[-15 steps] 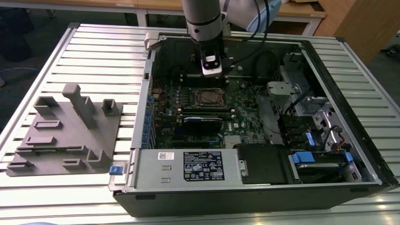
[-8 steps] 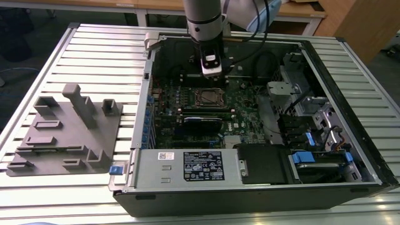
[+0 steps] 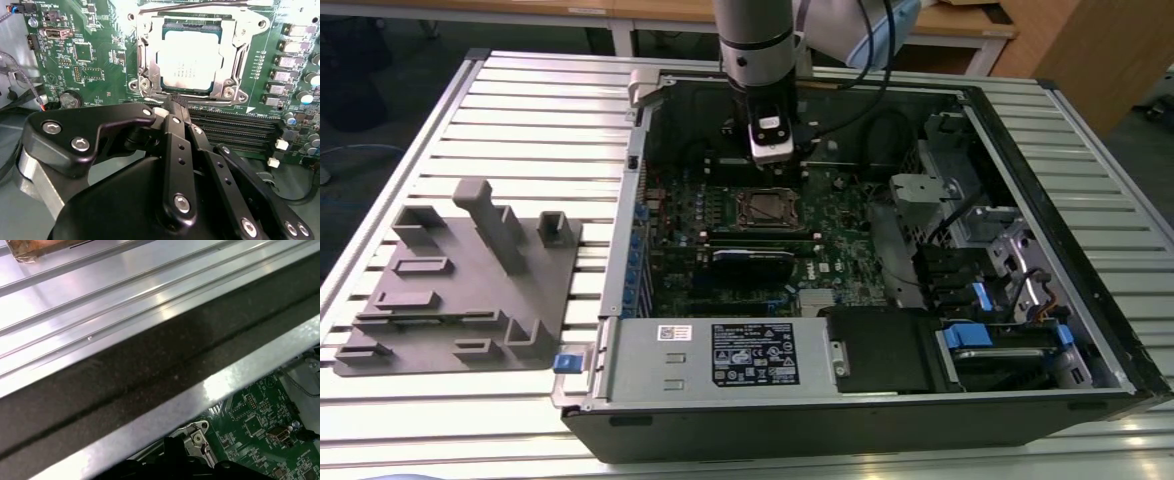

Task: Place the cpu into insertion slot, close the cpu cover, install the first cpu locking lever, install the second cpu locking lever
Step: 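Install the first cpu locking lever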

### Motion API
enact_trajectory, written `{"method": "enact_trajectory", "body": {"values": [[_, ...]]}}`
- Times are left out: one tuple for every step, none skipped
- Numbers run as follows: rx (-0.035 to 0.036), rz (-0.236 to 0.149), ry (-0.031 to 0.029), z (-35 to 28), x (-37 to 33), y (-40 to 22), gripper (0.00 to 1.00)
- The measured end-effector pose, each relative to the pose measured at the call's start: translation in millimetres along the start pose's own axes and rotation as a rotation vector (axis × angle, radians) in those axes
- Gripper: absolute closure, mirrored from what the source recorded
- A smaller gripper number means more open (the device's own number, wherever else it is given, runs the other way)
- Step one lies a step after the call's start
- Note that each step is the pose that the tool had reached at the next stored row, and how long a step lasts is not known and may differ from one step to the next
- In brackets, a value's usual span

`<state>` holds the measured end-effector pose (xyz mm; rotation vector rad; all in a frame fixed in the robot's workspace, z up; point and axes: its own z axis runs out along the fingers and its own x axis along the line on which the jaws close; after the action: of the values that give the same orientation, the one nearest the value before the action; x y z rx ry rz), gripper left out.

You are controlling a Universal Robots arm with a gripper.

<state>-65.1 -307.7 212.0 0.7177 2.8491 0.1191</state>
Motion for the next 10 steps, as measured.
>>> {"method": "enact_trajectory", "body": {"values": [[0.0004, 0.0, -0.0002, 0.0, 0.0, 0.0, 0.89], [0.0007, 0.0, -0.0001, 0.0, 0.0, 0.0, 0.89], [0.0051, -0.001, 0.0006, 0.1, -0.2, 0.2, 0.89], [0.0124, -0.002, 0.0015, 0.1, -0.4, 0.3, 0.89], [0.0213, -0.003, 0.0038, 0.1, -0.7, 0.4, 0.89], [0.0317, -0.004, 0.0084, 0.3, -1.4, 0.7, 0.89], [0.0438, -0.006, 0.0136, 0.5, -2.0, 1.1, 0.89], [0.0576, -0.008, 0.0196, 0.6, -2.6, 1.4, 0.89], [0.0699, -0.01, 0.0257, 0.7, -3.0, 1.6, 0.89], [0.0812, -0.014, 0.0308, 0.8, -3.2, 1.7, 0.89]]}}
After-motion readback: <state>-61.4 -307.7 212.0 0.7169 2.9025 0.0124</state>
